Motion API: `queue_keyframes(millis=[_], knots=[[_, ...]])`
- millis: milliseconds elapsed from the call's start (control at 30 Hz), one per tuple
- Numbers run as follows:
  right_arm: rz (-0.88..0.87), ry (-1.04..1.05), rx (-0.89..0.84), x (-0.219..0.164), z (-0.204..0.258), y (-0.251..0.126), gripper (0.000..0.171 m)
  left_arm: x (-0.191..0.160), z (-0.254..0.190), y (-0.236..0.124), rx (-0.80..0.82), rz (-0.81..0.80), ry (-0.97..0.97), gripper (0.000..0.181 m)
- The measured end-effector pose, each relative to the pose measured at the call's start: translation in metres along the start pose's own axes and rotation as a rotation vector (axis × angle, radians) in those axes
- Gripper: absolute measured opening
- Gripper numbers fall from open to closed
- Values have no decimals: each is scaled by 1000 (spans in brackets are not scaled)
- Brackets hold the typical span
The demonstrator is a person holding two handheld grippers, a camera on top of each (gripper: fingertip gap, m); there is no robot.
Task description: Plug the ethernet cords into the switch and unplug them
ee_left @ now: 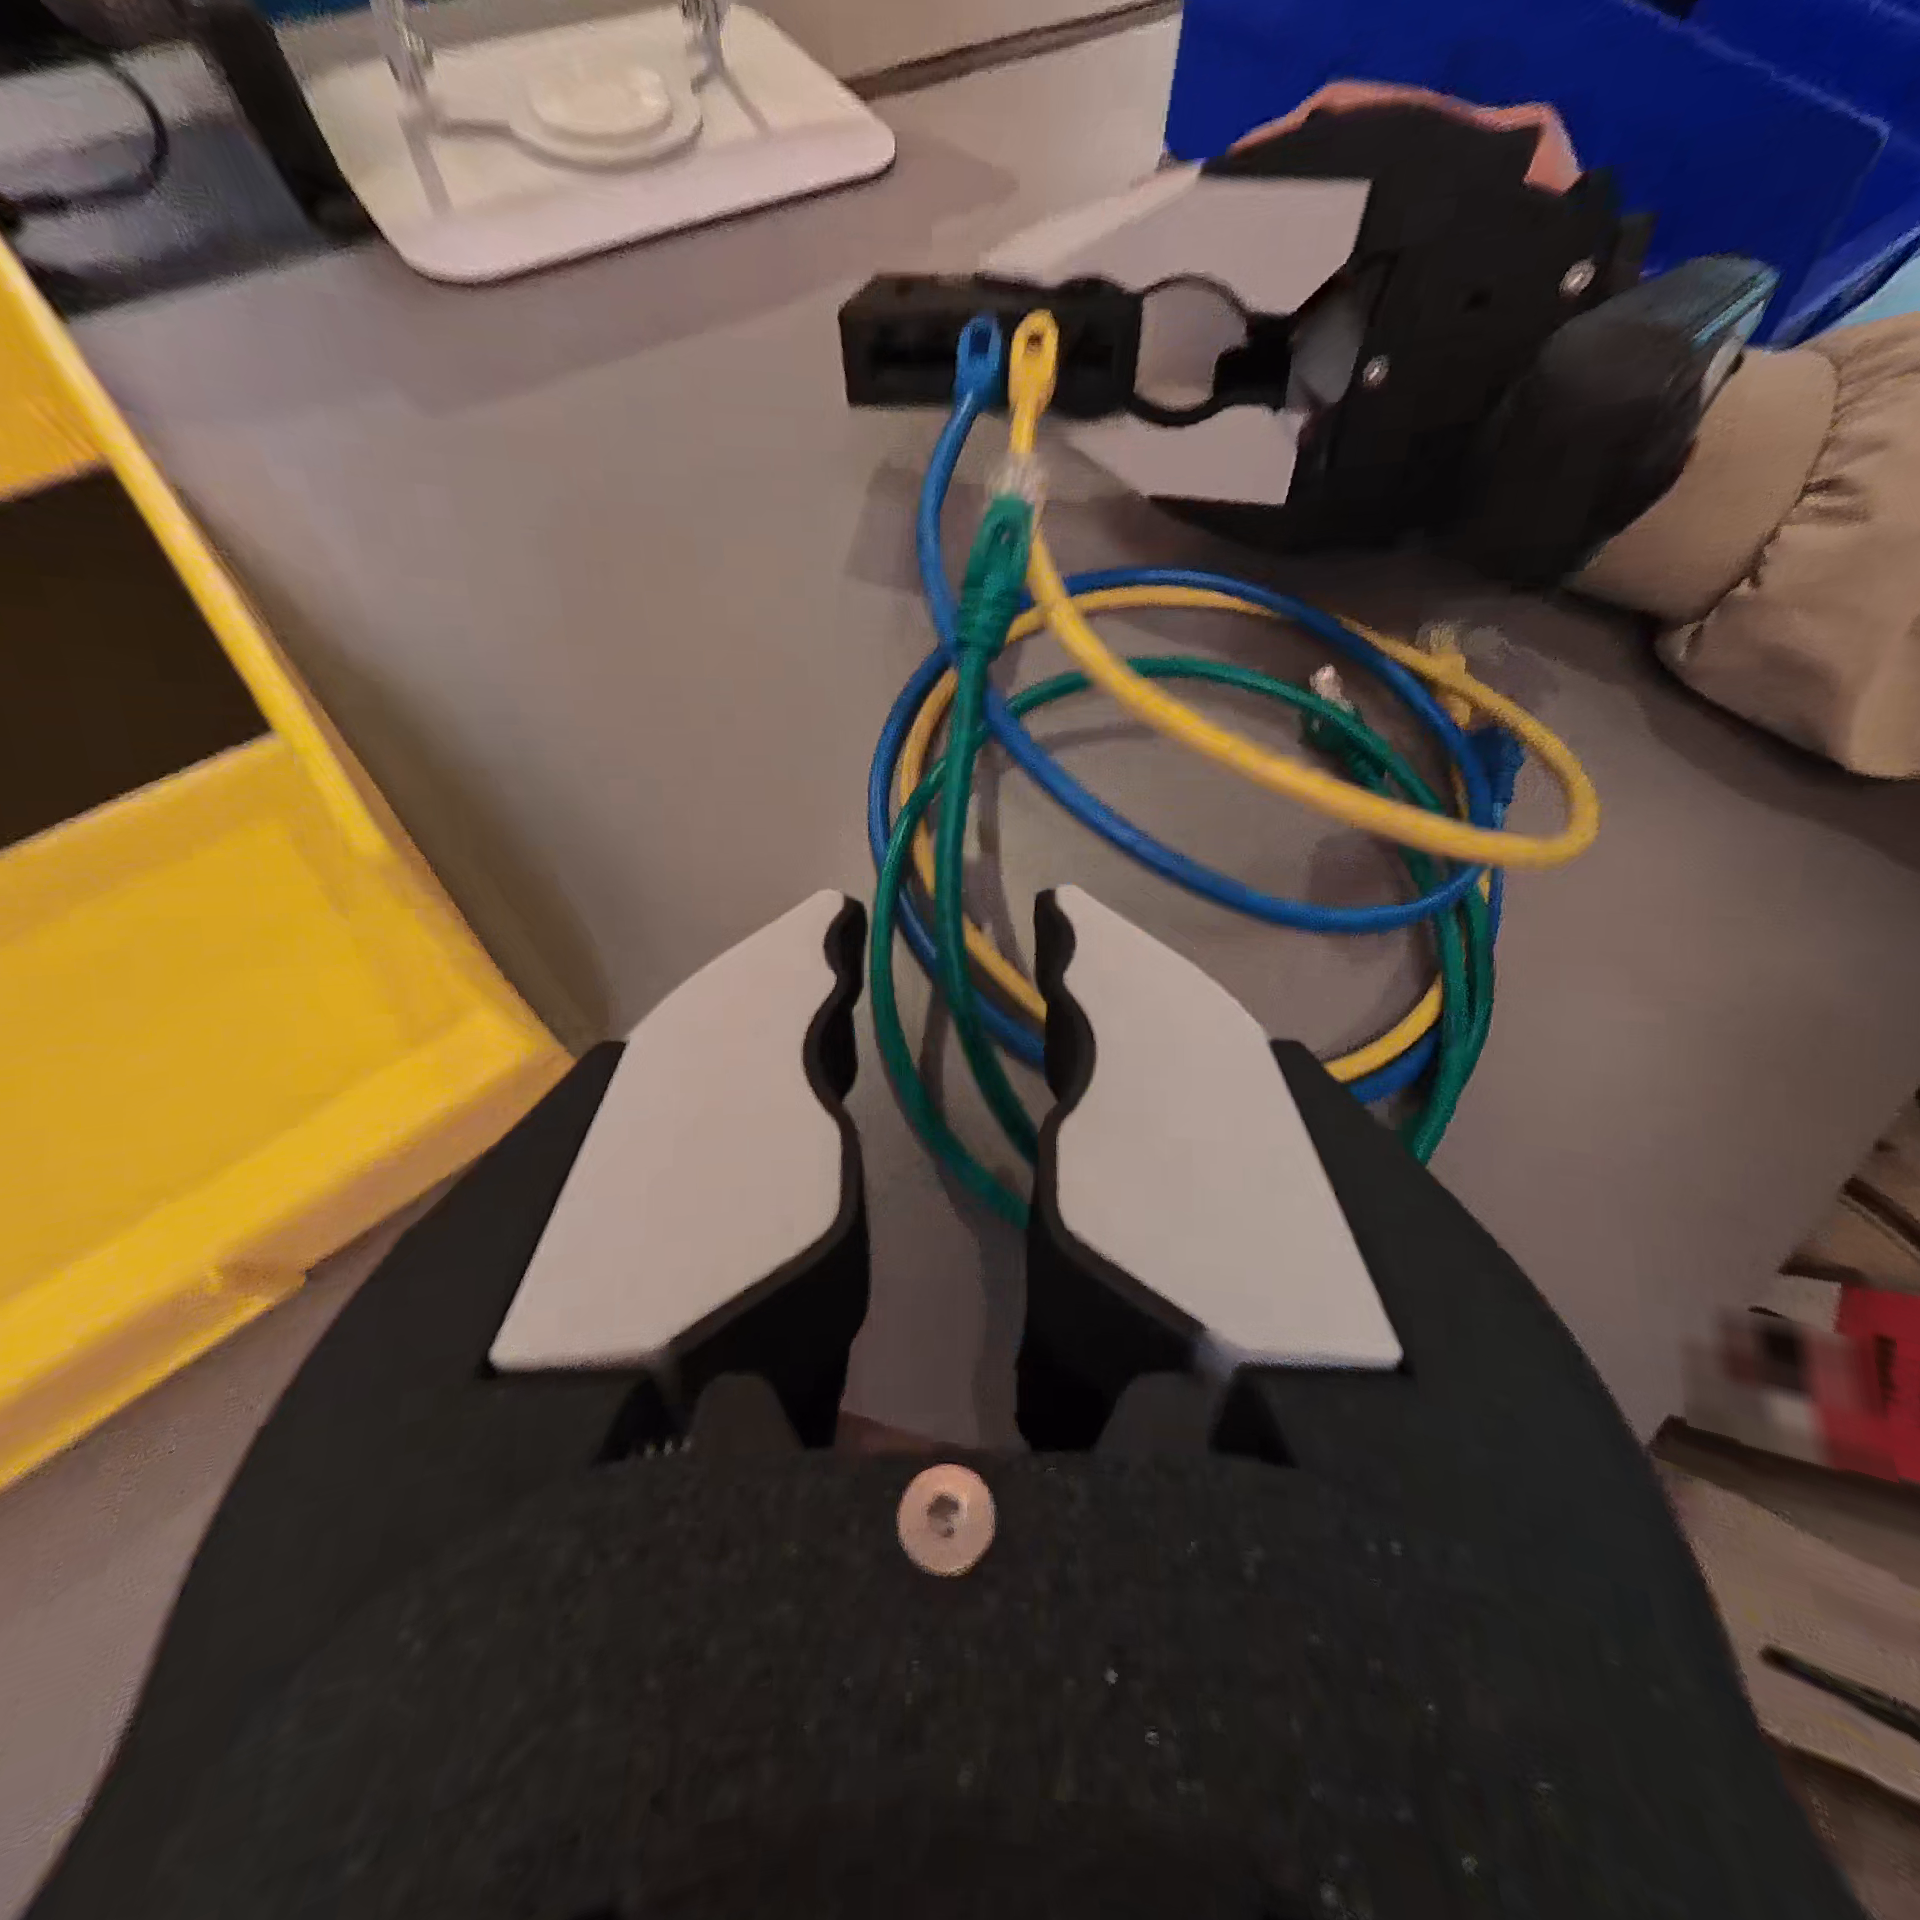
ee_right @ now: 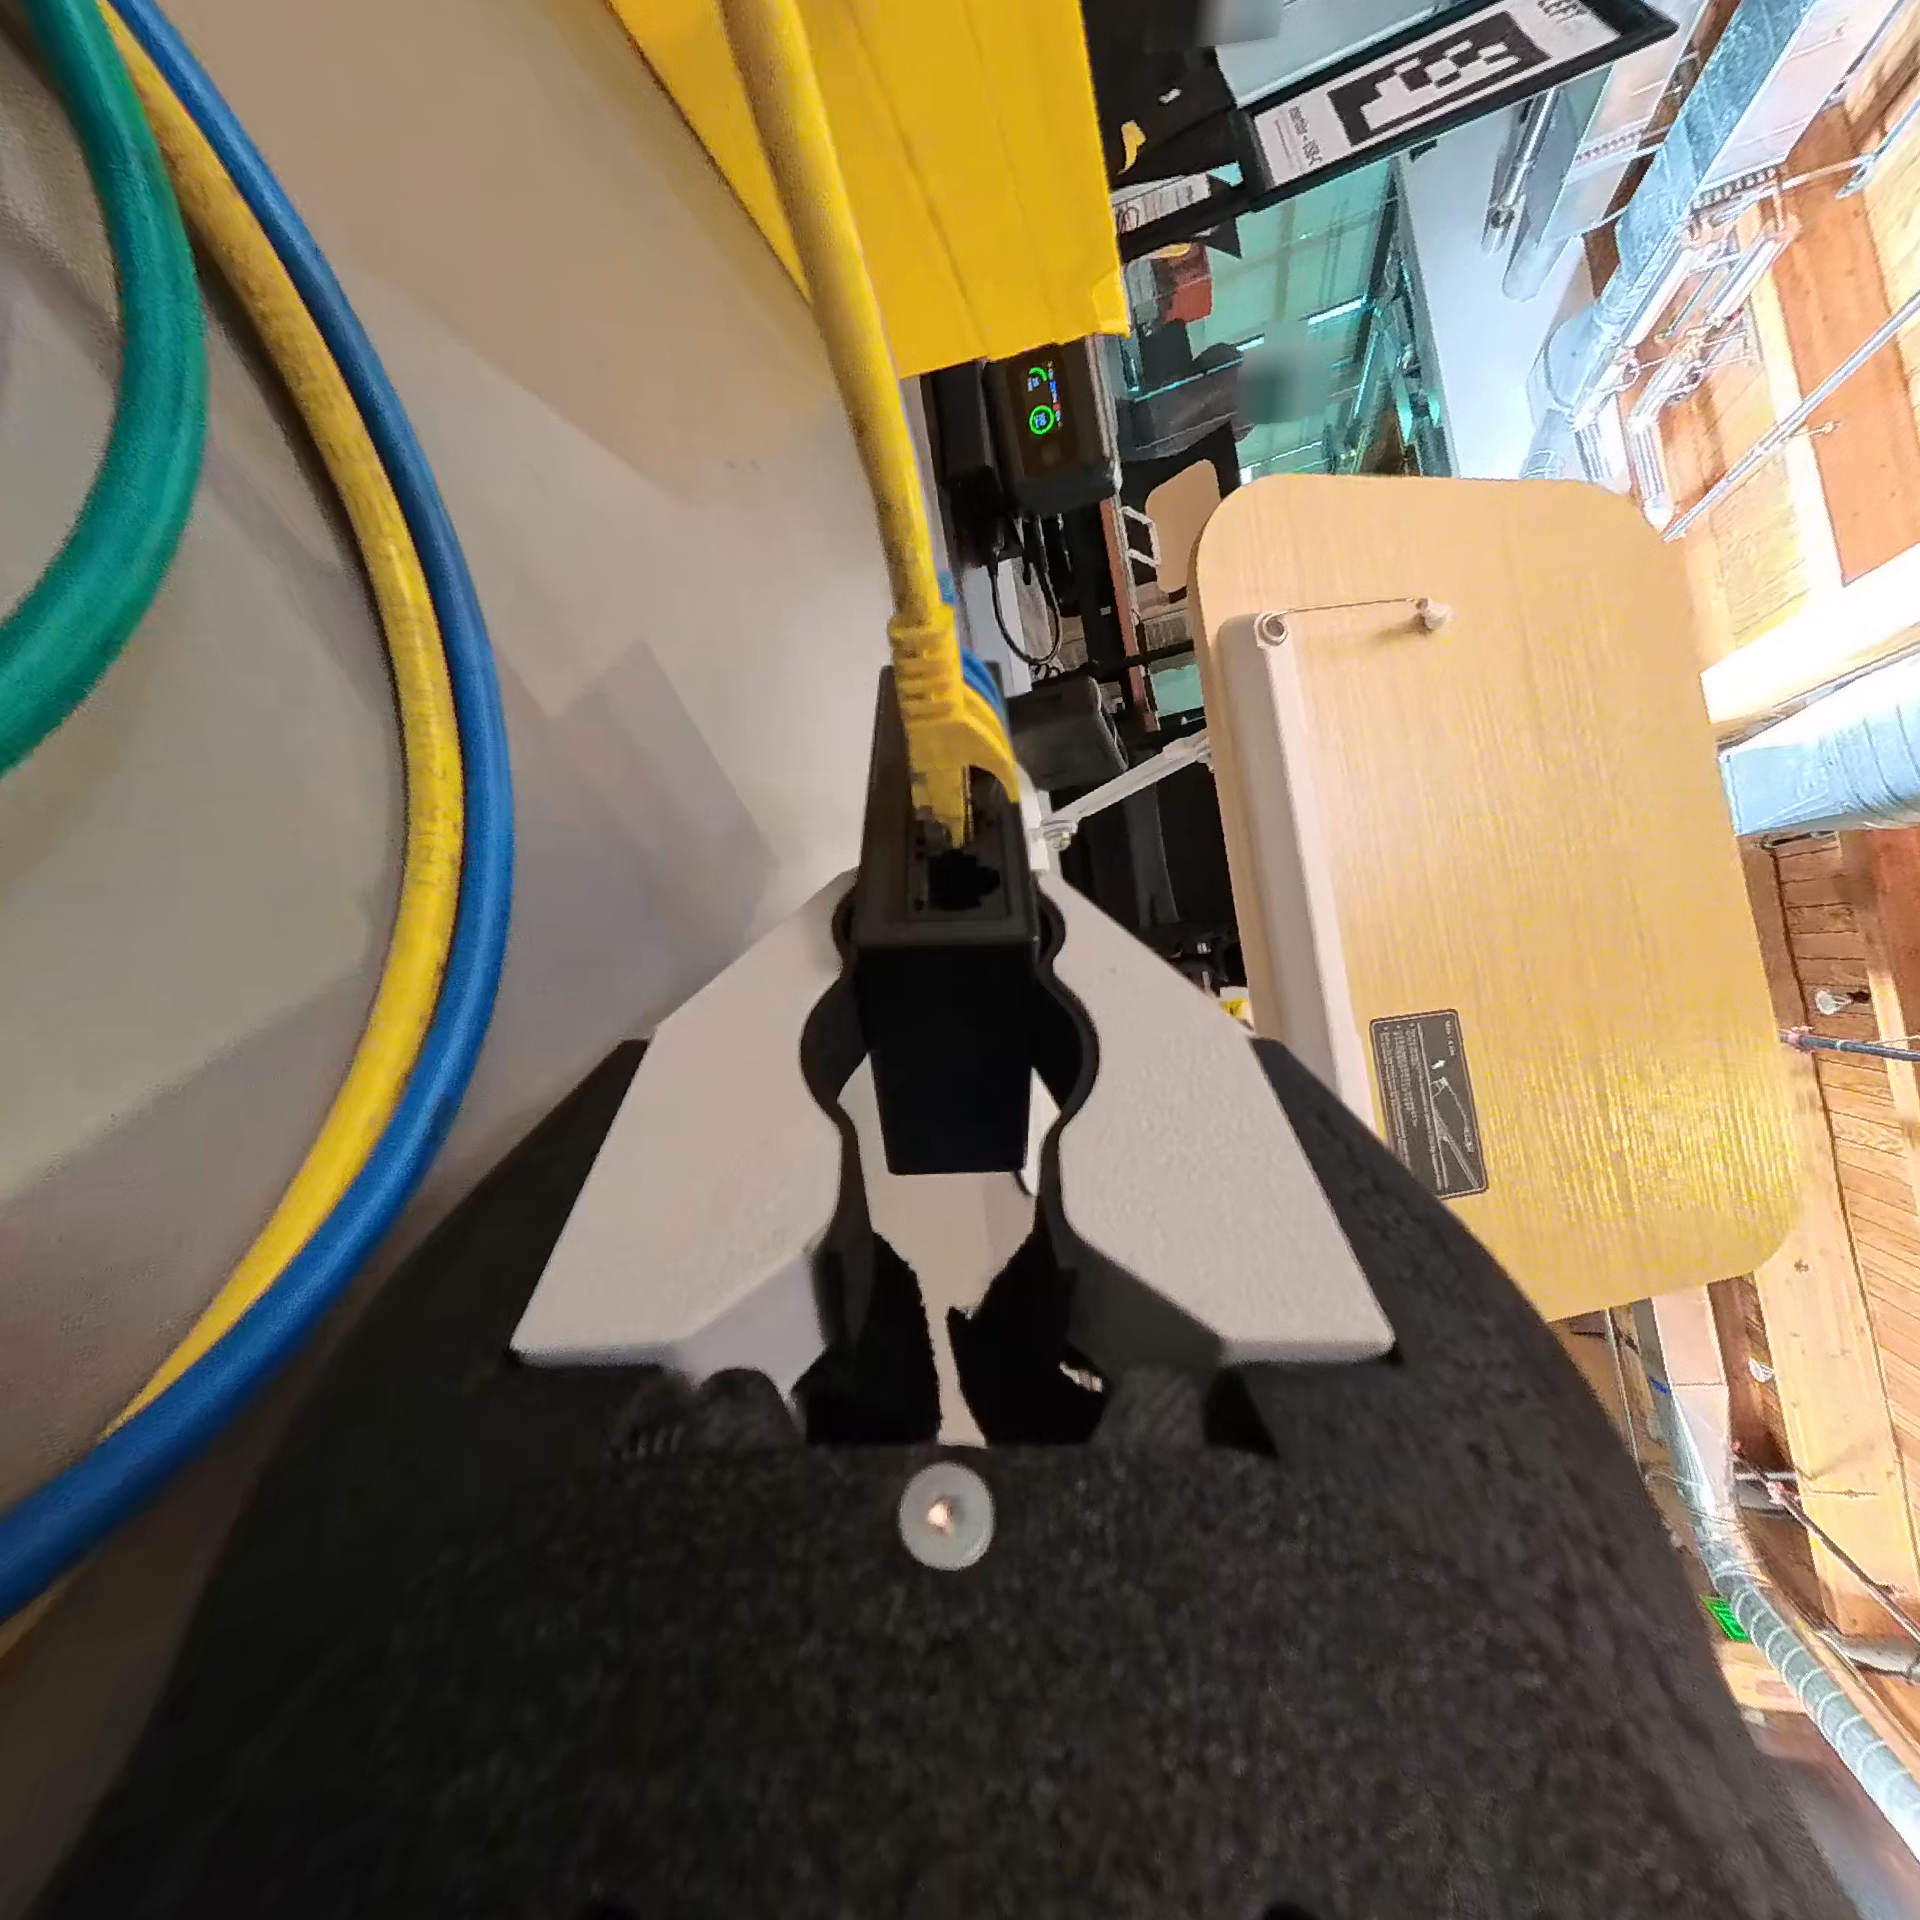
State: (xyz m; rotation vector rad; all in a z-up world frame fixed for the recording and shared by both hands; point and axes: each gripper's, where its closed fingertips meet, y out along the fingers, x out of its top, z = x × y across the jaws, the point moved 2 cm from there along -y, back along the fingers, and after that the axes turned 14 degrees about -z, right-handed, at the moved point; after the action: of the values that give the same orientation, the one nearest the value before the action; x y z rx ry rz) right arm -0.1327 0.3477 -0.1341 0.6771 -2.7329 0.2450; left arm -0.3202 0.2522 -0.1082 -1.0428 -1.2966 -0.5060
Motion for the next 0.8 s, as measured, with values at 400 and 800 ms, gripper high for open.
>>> queue_keyframes(millis=[400,800], knots=[[7,-61,32,2,10,1,27,5,1,3,-139,197,-147,5],[30,-125,36,5,11,3,27,22,-13,61,-52,516,-150,5]])
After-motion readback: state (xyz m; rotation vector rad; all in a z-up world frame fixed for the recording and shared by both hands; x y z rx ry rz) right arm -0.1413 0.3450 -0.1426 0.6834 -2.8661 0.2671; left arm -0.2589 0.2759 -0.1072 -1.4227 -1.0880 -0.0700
